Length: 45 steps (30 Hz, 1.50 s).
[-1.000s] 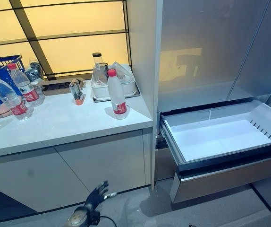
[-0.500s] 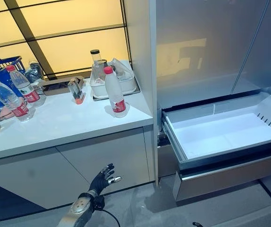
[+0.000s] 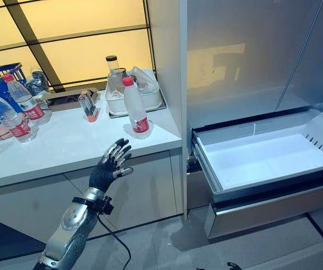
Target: Take the drinks into the refrigerator
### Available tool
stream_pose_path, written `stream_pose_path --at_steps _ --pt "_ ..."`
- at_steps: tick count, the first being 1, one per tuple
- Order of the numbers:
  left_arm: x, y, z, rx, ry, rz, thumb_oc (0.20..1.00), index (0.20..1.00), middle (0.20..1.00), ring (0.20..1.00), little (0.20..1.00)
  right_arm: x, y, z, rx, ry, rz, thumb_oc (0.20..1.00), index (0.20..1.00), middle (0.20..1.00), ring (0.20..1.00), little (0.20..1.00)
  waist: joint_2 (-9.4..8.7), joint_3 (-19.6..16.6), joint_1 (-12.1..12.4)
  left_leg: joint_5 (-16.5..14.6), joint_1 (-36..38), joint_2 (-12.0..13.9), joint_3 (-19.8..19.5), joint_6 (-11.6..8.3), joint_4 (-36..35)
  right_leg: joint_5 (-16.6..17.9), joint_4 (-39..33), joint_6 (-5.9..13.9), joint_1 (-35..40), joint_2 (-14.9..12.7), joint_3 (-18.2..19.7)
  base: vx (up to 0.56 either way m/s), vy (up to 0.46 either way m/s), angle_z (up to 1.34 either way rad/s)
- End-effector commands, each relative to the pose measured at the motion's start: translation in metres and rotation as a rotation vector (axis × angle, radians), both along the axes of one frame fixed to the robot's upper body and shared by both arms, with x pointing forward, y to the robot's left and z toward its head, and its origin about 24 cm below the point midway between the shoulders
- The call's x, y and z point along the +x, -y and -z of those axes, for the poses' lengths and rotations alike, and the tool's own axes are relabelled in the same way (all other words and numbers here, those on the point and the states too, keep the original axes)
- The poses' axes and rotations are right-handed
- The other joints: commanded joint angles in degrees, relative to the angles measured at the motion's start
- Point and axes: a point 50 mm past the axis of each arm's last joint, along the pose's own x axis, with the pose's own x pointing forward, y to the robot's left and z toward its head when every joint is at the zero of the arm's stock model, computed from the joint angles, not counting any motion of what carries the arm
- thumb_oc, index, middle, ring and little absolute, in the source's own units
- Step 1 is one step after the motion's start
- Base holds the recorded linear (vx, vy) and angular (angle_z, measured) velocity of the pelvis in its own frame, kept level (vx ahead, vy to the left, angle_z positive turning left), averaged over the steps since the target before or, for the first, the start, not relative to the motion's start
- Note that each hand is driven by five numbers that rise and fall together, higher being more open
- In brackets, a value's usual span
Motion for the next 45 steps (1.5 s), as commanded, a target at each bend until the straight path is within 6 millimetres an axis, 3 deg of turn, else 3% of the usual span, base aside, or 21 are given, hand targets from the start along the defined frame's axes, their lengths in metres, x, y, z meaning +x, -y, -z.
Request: stream_pose_path --at_steps 1,8,13,19,22,29,37,45 --pt "0.01 -0.006 -0.061 -0.076 0.278 -0.016 1.0 1.0 1.0 1.0 1.0 0.024 -0.016 -0.001 0.042 0.033 -0.021 1.0 1.0 1.0 1.0 1.0 -2.34 1.3 0.3 -0.8 -0.9 -3.8 0.3 2.63 0.5 -8.2 3.4 2.27 5.6 -0.2 0.5 0.0 0.0 0.0" --pt "0.019 -0.013 -0.081 -0.048 0.359 -0.072 1.0 1.0 1.0 1.0 1.0 0.021 -0.016 -0.001 0.043 0.026 -0.048 1.0 1.0 1.0 1.0 1.0 -2.12 1.0 -0.3 -0.9 -0.5 -3.7 0.6 2.52 0.4 -8.3 3.3 2.21 6.0 -0.1 0.9 0.0 0.0 -0.01" --pt "0.049 -0.029 -0.09 0.045 0.357 -0.208 1.0 1.0 1.0 1.0 1.0 0.023 -0.02 -0.003 0.063 0.063 -0.105 1.0 1.0 1.0 1.0 1.0 -1.99 0.5 -1.6 -0.9 0.0 -3.3 1.1 2.21 0.3 -8.2 3.1 2.31 6.4 0.1 1.1 0.0 -0.001 -0.01" --pt "0.085 -0.04 -0.082 0.172 0.252 -0.319 1.0 1.0 1.0 1.0 1.0 0.021 -0.021 -0.003 0.069 0.062 -0.141 1.0 1.0 1.0 1.0 1.0 -1.69 0.4 -2.8 -0.8 0.2 -3.1 1.5 2.05 0.3 -8.2 3.2 2.52 6.3 0.3 1.3 0.0 -0.002 -0.01" --pt "0.102 -0.057 -0.071 0.269 0.164 -0.399 1.0 1.0 1.0 1.0 1.0 0.019 -0.022 -0.004 0.075 0.077 -0.158 1.0 1.0 1.0 1.0 1.0 -1.39 0.5 -3.8 -1.4 0.9 -3.1 1.9 1.91 0.3 -8.5 2.9 2.82 6.8 0.5 1.6 0.05 -0.009 -0.11" --pt "0.113 -0.077 -0.074 0.329 0.122 -0.479 1.0 1.0 1.0 1.0 1.0 0.012 -0.021 -0.006 0.085 0.091 -0.169 1.0 1.0 1.0 1.0 1.0 -1.2 0.8 -4.7 -1.3 0.9 -2.8 2.6 1.76 0.3 -8.2 2.7 3.1 6.6 0.6 2.1 0.0 -0.005 -0.06" --pt "0.128 -0.081 -0.101 0.326 0.149 -0.501 1.0 1.0 1.0 1.0 1.0 0.003 -0.022 -0.007 0.101 0.09 -0.196 1.0 1.0 1.0 1.0 1.0 -1.57 0.7 -5.7 -1.4 1.1 -2.6 3.2 1.6 0.3 -8.1 2.5 3.34 6.8 0.9 2.4 0.01 -0.002 -0.01" --pt "0.142 -0.079 -0.14 0.285 0.201 -0.512 1.0 1.0 1.0 1.0 1.0 0.011 -0.026 -0.012 0.122 0.141 -0.204 1.0 1.0 1.0 1.0 1.0 -1.63 1.0 -6.2 -1.3 0.9 -2.6 3.3 1.53 0.3 -7.9 2.3 3.56 6.5 0.9 2.5 0.0 0.0 0.0"
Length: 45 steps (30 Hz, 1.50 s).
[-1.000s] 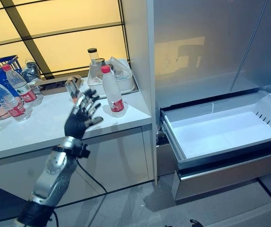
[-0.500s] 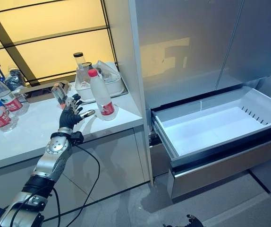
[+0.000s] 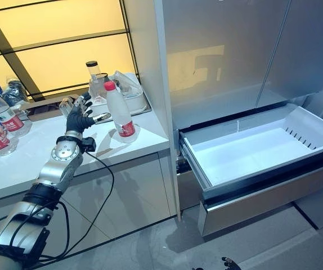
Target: Take the drinks into the refrigerator
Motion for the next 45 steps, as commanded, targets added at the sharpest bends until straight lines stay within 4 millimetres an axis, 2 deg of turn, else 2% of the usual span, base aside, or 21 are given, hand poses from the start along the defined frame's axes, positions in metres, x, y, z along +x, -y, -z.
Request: stream_pose_path --at_steps 1,4,7,10,14,16,17,18,21,22,28,33,39,45 --pt "0.014 -0.007 -0.065 -0.006 0.165 -0.026 1.0 1.0 1.0 1.0 1.0 0.008 -0.02 -0.001 0.059 0.035 -0.052 1.0 1.0 1.0 1.0 1.0 -1.68 0.8 -1.4 -0.8 -1.0 -2.7 0.4 2.38 0.3 -7.9 2.3 3.61 6.1 -0.3 0.5 0.0 0.003 -0.04" --pt "0.016 -0.005 -0.072 -0.019 0.162 0.014 1.0 1.0 1.0 1.0 1.0 -0.003 -0.015 0.006 0.038 -0.03 -0.035 1.0 1.0 1.0 1.0 1.0 -1.3 1.1 -1.4 -0.8 -0.9 -2.7 0.4 2.41 0.3 -7.8 2.3 3.65 6.0 -0.3 0.5 0.0 0.004 -0.02" --pt "0.017 -0.004 -0.073 -0.002 0.154 0.032 1.0 1.0 1.0 1.0 1.0 -0.003 -0.013 0.007 0.031 -0.043 -0.033 1.0 1.0 1.0 1.0 1.0 -1.05 1.1 -1.4 -0.9 -0.8 -2.8 0.4 2.44 0.3 -7.7 2.3 3.69 6.0 -0.4 0.5 0.0 0.0 0.0" --pt "0.018 -0.001 -0.067 -0.009 0.13 0.047 1.0 1.0 1.0 1.0 1.0 0.0 -0.014 0.007 0.028 -0.04 -0.034 1.0 1.0 1.0 1.0 1.0 -0.85 1.2 -1.6 -0.9 -0.9 -2.9 0.4 2.47 0.3 -7.7 2.2 3.72 6.1 -0.4 0.6 0.0 0.0 0.0" --pt "0.019 0.008 -0.041 0.002 0.059 0.063 1.0 1.0 1.0 1.0 1.0 0.006 -0.014 0.006 0.021 -0.023 -0.027 1.0 1.0 1.0 1.0 1.0 -0.76 1.8 -1.7 -0.8 -1.0 -3.1 0.5 2.57 0.3 -7.5 2.3 3.61 5.7 -0.4 0.9 0.0 0.0 0.0" --pt "0.018 0.008 -0.027 0.003 0.017 0.06 1.0 1.0 1.0 1.0 1.0 0.008 -0.014 0.006 0.02 -0.018 -0.029 1.0 1.0 1.0 1.0 1.0 -0.73 2.0 -1.8 -0.7 -1.0 -3.1 0.7 2.59 0.3 -7.5 2.3 3.58 5.5 -0.4 1.1 0.0 0.0 0.0" --pt "0.018 0.008 -0.026 0.003 0.017 0.06 1.0 1.0 1.0 1.0 1.0 0.007 -0.014 0.006 0.02 -0.018 -0.029 1.0 1.0 1.0 1.0 1.0 -0.72 1.9 -1.8 -0.8 -1.0 -3.1 0.7 2.59 0.3 -7.5 2.3 3.58 5.5 -0.4 1.1 0.0 0.0 0.0" --pt "0.016 0.006 -0.014 0.007 -0.019 0.054 1.0 1.0 1.0 1.0 1.0 0.009 -0.015 0.005 0.02 -0.01 -0.029 1.0 1.0 1.0 1.0 1.0 -0.79 2.1 -1.9 -0.7 -1.1 -3.1 0.9 2.61 0.3 -7.5 2.3 3.57 5.3 -0.4 1.2 0.0 0.0 0.0" --pt "0.015 0.007 -0.002 0.007 -0.052 0.042 1.0 1.0 1.0 1.0 1.0 0.011 -0.014 0.004 0.017 -0.002 -0.031 1.0 1.0 1.0 1.0 1.0 -0.85 2.3 -1.9 -0.7 -1.3 -3.1 1.0 2.66 0.3 -7.5 2.4 3.54 5.0 -0.3 1.4 0.0 0.0 -0.04" --pt "0.014 0.006 0.009 -0.006 -0.084 0.031 1.0 1.0 1.0 1.0 1.0 0.012 -0.015 0.004 0.017 0.005 -0.032 1.0 1.0 1.0 1.0 1.0 -0.93 2.3 -2.1 -0.7 -1.4 -3.2 1.2 2.72 0.3 -7.4 2.5 3.55 4.7 -0.3 1.7 0.0 0.0 0.0" --pt "0.011 0.007 0.027 -0.032 -0.127 0.013 1.0 1.0 1.0 1.0 1.0 0.012 -0.015 0.006 0.005 -0.015 -0.021 1.0 1.0 1.0 1.0 1.0 -1.02 2.5 -2.1 -0.7 -1.5 -3.1 1.7 2.82 0.3 -7.4 2.6 3.44 4.1 0.0 2.4 0.0 -0.001 -0.07" --pt "0.006 0.02 0.044 -0.052 -0.16 0.051 1.0 1.0 1.0 1.0 1.0 0.013 -0.015 0.008 -0.002 -0.025 -0.011 1.0 1.0 1.0 1.0 1.0 -1.21 2.5 -2.1 -0.7 -1.4 -3.0 2.3 2.75 0.3 -7.2 2.4 3.21 4.2 0.2 2.7 0.0 -0.002 -0.04" --pt "0.01 0.04 0.044 -0.04 -0.164 0.098 1.0 1.0 1.0 1.0 1.0 0.011 -0.014 0.009 -0.004 -0.034 -0.007 1.0 1.0 1.0 1.0 1.0 -1.4 2.4 -2.5 -0.8 -1.7 -3.0 2.3 2.66 0.3 -7.2 2.2 3.15 4.2 0.4 2.7 0.0 0.0 0.0" --pt "0.016 0.056 0.034 -0.049 -0.135 0.131 1.0 1.0 1.0 1.0 1.0 0.013 -0.013 0.007 -0.008 -0.022 -0.013 1.0 1.0 1.0 1.0 1.0 -1.13 3.0 -3.5 -0.7 -2.0 -2.8 2.8 2.53 0.3 -6.8 2.2 3.06 3.4 0.6 3.3 0.0 0.0 0.0"
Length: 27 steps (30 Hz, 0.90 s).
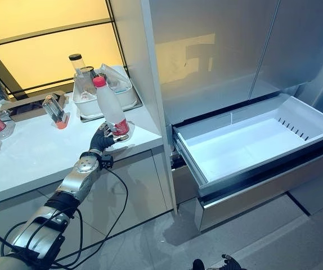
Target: Take the drinks into the refrigerator
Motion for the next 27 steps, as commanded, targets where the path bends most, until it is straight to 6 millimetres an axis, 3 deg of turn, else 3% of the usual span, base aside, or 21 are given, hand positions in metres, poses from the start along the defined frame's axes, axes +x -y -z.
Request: stream_pose_path --at_steps 1,12,18,20,27 --pt "0.026 0.03 -0.049 0.006 0.149 0.073 1.0 1.0 1.0 1.0 1.0 0.006 -0.013 0.002 0.023 0.017 -0.034 1.0 1.0 1.0 1.0 1.0 -1.0 2.0 -3.4 -0.2 -1.1 -2.5 0.8 2.47 0.3 -7.1 2.2 2.95 5.6 0.5 0.9 0.0 0.0 0.0" --pt "0.034 0.067 -0.075 -0.002 0.214 0.168 1.0 1.0 1.0 1.0 1.0 -0.008 0.006 0.003 -0.033 -0.026 0.021 1.0 1.0 1.0 1.0 1.0 0.66 2.8 -5.5 0.1 -1.6 -2.6 1.7 2.22 0.3 -6.6 1.7 2.93 5.1 0.6 1.4 0.0 0.002 -0.03" --pt "0.036 0.078 -0.079 0.001 0.223 0.196 1.0 1.0 1.0 1.0 1.0 -0.01 0.009 0.003 -0.044 -0.034 0.027 1.0 1.0 1.0 1.0 1.0 1.15 2.7 -5.9 0.0 -1.4 -2.6 2.0 2.2 0.3 -6.6 1.6 2.86 5.3 0.7 1.7 0.0 0.0 -0.01" --pt "0.035 0.09 -0.085 -0.02 0.242 0.229 0.2 0.2 0.2 0.2 0.2 -0.011 0.01 0.003 -0.049 -0.041 0.031 1.0 1.0 1.0 1.0 1.0 1.33 2.3 -6.1 -0.1 -1.2 -2.6 2.1 2.22 0.3 -6.6 1.5 2.83 5.5 0.8 1.9 0.0 0.0 0.0" --pt "0.033 0.102 -0.085 -0.057 0.247 0.25 0.2 0.2 0.2 0.2 0.2 -0.009 0.006 0.004 -0.044 -0.039 0.033 1.0 1.0 1.0 1.0 1.0 0.79 2.1 -6.1 -0.2 -1.0 -2.7 2.0 2.3 0.3 -6.7 1.3 2.7 6.0 0.8 1.8 0.0 0.0 0.0"
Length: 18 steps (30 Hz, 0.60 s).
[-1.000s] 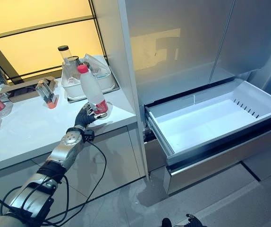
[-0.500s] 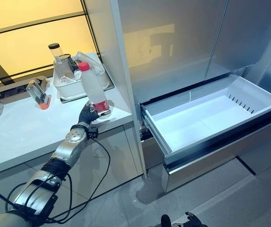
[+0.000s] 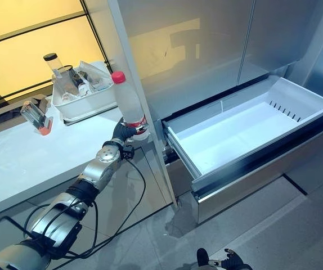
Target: Take the drinks into the refrigerator
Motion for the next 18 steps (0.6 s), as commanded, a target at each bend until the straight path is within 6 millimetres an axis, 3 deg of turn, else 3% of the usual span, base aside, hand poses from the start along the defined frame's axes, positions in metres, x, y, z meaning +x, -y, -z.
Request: stream_pose_path --at_steps 1,9,13,18 --pt "0.017 0.04 -0.062 -0.034 0.187 0.109 0.2 0.2 0.2 0.2 0.2 -0.014 -0.002 0.006 -0.014 -0.07 -0.009 1.0 1.0 1.0 1.0 1.0 -1.88 0.3 -2.0 0.0 0.0 -2.2 0.6 2.07 0.1 -6.9 1.3 2.32 7.5 1.0 0.8 0.0 0.0 0.0" --pt "0.015 0.042 -0.058 -0.048 0.175 0.111 0.2 0.2 0.2 0.2 0.2 -0.013 -0.005 0.007 -0.009 -0.072 -0.011 1.0 1.0 1.0 1.0 1.0 -2.24 0.0 -1.9 0.0 -0.3 -2.3 0.5 2.14 0.1 -6.8 1.2 2.36 7.4 1.0 0.7 0.0 0.0 0.0" --pt "0.001 0.05 -0.05 -0.108 0.2 0.168 0.2 0.2 0.2 0.2 0.2 -0.007 -0.007 0.006 0.0 -0.055 0.022 1.0 1.0 1.0 1.0 1.0 -2.56 0.1 -1.0 0.1 -0.5 -2.4 0.0 2.26 0.1 -6.7 1.2 2.26 7.4 0.8 0.4 -0.01 -0.003 0.0" --pt "-0.021 0.044 -0.04 -0.12 0.241 0.241 0.2 0.2 0.2 0.2 0.2 -0.004 -0.004 0.005 0.016 -0.024 0.113 1.0 1.0 1.0 1.0 1.0 -2.87 0.4 0.4 0.2 -0.9 -2.7 -0.8 2.5 0.1 -6.7 1.2 2.16 7.4 0.6 -0.3 -0.04 -0.005 -0.01"
